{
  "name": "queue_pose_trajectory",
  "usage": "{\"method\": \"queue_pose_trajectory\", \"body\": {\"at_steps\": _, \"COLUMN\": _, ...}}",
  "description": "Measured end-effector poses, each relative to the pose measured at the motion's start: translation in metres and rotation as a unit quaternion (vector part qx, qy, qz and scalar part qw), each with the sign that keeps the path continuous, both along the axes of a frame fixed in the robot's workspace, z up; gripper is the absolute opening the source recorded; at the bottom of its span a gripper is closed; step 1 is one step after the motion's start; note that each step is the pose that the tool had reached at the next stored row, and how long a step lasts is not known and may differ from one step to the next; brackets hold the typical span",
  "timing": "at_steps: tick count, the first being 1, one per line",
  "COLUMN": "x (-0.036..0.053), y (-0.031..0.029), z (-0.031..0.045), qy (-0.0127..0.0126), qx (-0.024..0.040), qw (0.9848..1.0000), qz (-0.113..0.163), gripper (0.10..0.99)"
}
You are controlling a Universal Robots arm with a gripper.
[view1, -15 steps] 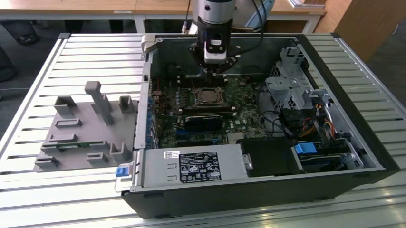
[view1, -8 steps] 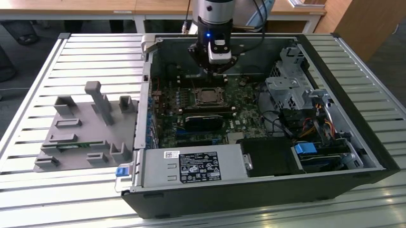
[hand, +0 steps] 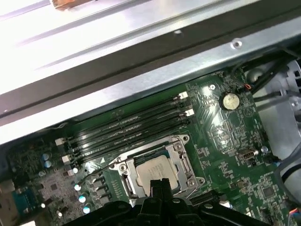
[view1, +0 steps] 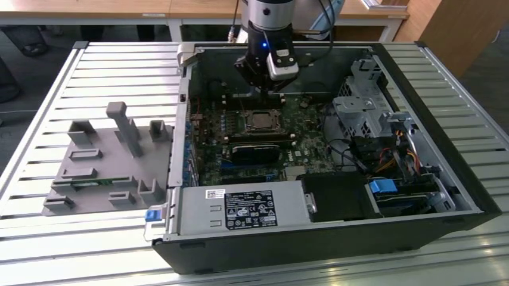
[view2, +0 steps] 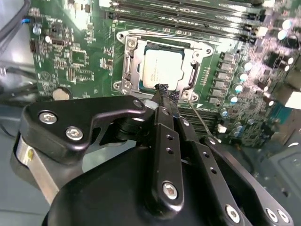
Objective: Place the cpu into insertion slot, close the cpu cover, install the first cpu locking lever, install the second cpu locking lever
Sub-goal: 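Install the first cpu locking lever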
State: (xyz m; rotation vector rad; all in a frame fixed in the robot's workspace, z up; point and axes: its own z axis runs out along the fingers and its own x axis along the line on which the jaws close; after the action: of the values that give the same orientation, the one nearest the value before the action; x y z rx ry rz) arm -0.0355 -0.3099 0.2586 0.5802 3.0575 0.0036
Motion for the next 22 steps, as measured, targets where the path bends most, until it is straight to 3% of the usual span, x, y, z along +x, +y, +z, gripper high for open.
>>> {"method": "queue_pose_trajectory", "body": {"at_steps": 6, "x": 0.0, "y": 0.0, "z": -0.0001, "qy": -0.0012, "qx": 0.0, "qw": 0.999, "qz": 0.044, "gripper": 0.106}}
{"method": "queue_pose_trajectory", "body": {"at_steps": 16, "x": 0.0, "y": 0.0, "z": -0.0003, "qy": -0.0073, "qx": -0.0002, "qw": 0.9957, "qz": 0.092, "gripper": 0.106}}
{"method": "queue_pose_trajectory", "body": {"at_steps": 22, "x": 0.0, "y": 0.0, "z": -0.0006, "qy": -0.0072, "qx": 0.0002, "qw": 0.9904, "qz": 0.138, "gripper": 0.106}}
